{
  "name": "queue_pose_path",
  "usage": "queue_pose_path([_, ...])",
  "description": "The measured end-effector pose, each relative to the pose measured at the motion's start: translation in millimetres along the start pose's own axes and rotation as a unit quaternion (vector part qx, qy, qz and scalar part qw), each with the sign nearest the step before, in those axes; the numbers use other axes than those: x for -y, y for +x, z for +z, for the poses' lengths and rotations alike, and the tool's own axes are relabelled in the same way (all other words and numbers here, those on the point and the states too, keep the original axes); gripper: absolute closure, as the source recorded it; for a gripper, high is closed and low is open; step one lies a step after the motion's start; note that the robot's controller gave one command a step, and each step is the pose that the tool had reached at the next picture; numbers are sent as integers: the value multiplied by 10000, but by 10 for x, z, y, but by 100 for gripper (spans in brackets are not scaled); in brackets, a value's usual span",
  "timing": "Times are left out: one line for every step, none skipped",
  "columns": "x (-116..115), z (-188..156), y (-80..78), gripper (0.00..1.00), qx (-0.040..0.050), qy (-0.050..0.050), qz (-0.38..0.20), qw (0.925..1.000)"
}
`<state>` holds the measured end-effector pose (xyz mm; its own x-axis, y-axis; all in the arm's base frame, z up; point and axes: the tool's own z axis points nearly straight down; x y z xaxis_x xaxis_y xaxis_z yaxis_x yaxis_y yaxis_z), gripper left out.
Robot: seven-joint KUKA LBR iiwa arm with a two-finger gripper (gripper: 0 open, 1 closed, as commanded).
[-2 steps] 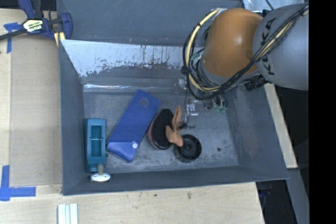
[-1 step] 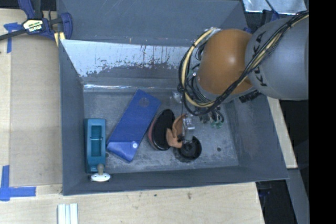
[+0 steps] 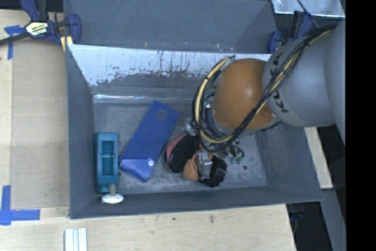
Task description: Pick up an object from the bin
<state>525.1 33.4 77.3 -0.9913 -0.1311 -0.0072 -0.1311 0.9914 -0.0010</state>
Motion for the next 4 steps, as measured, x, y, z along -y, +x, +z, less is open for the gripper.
queue_pose_path([31, 94, -51, 100, -35, -8, 526, 9986])
queue_pose_path([60, 75, -101, 100, -16, -2, 620, 9981])
queue_pose_path([158, -2, -83, 100, -9, 0, 563, 9984])
queue_pose_path([-158, -1151, -591, 100, -27, -1, 742, 9972])
